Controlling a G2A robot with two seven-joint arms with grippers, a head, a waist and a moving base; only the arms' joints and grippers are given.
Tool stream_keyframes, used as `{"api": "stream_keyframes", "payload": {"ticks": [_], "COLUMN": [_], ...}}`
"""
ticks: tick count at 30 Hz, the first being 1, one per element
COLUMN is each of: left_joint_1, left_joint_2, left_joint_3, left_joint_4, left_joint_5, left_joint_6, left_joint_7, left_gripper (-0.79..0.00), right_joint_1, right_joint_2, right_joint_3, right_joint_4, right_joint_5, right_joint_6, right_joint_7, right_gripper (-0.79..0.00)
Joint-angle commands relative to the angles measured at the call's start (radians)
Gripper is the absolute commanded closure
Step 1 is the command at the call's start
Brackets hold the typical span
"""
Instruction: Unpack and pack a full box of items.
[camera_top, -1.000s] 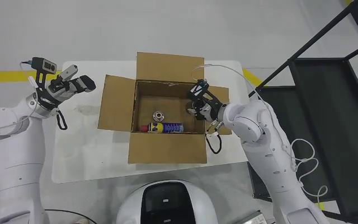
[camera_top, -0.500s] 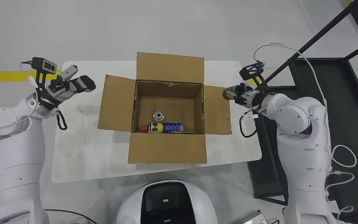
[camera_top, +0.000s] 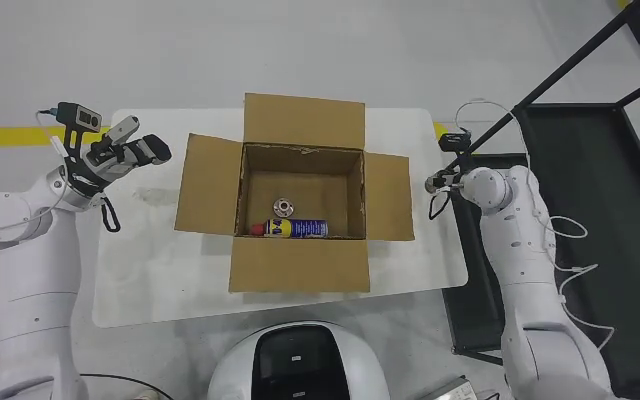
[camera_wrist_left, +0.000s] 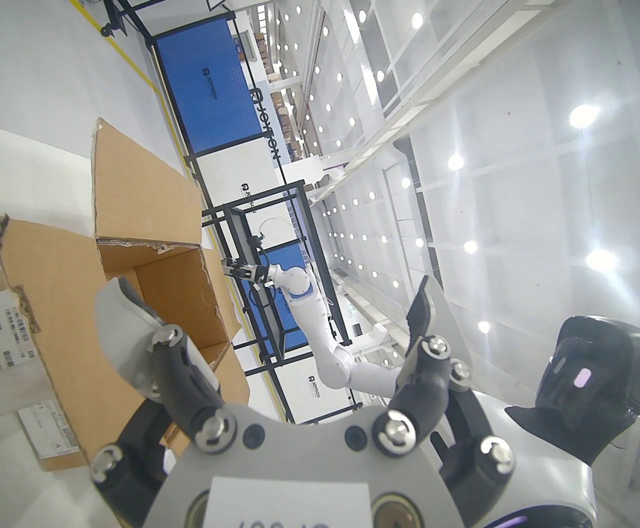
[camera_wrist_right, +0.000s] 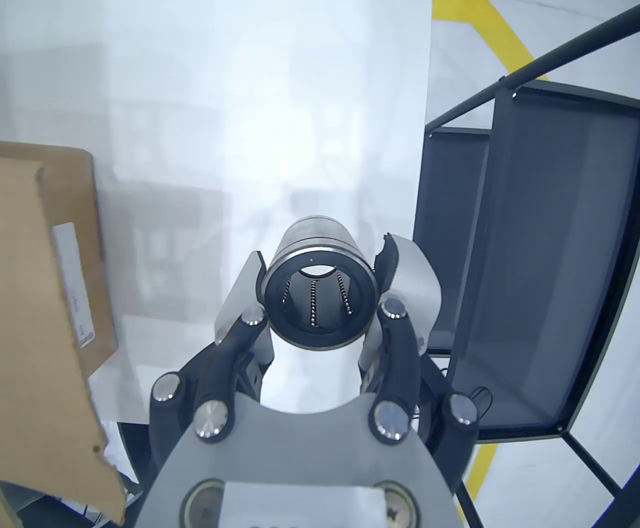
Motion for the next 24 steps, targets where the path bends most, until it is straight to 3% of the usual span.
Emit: {"api": "stream_keyframes", "payload": {"ticks": [1,12,13,15,18,24], "left_joint_1": [0.0,0.0,0.0,0.0,0.0,0.0], "left_joint_2": [0.0,0.0,0.0,0.0,0.0,0.0], "left_joint_3": [0.0,0.0,0.0,0.0,0.0,0.0], "left_joint_4": [0.0,0.0,0.0,0.0,0.0,0.0], "left_joint_5": [0.0,0.0,0.0,0.0,0.0,0.0], "left_joint_6": [0.0,0.0,0.0,0.0,0.0,0.0], "left_joint_7": [0.0,0.0,0.0,0.0,0.0,0.0], "left_gripper": [-0.785,-0.785,-0.785,-0.785,-0.785,-0.785], "right_joint_1": [0.029,0.118,0.126,0.138,0.152,0.171], "right_joint_2": [-0.003,-0.024,-0.026,-0.028,-0.03,-0.029], "right_joint_3": [-0.022,-0.116,-0.12,-0.133,-0.141,-0.138], "right_joint_4": [0.071,0.294,0.31,0.332,0.362,0.382], "right_joint_5": [-0.011,-0.002,0.007,0.003,0.012,0.039], "right_joint_6": [0.006,0.024,0.021,0.009,0.014,0.013], "right_joint_7": [-0.029,-0.152,-0.154,-0.16,-0.174,-0.204], "right_gripper": [0.0,0.0,-0.083,-0.6,-0.785,-0.785]}}
